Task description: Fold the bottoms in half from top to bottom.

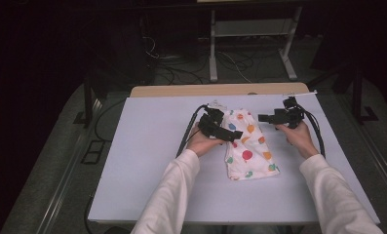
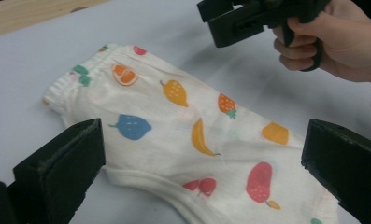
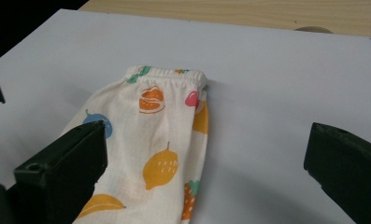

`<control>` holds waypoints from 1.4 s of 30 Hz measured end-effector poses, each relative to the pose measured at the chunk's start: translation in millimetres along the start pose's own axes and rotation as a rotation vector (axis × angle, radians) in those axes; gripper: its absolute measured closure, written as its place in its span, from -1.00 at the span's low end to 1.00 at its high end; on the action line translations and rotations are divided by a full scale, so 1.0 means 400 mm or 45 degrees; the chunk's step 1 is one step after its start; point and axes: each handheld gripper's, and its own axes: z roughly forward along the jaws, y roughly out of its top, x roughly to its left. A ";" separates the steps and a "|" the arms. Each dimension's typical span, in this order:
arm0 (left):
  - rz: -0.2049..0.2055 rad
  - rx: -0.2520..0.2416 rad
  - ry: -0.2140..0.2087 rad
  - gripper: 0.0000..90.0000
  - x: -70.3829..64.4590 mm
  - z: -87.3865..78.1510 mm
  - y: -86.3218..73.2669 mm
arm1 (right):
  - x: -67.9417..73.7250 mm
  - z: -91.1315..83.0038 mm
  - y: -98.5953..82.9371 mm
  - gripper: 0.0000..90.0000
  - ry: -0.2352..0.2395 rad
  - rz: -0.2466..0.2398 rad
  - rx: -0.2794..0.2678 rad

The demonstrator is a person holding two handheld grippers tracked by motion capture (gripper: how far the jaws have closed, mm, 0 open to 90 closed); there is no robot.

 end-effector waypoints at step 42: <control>-0.136 0.023 0.045 -1.00 0.229 -0.003 0.053 | -0.005 0.033 0.045 -1.00 0.036 0.028 0.021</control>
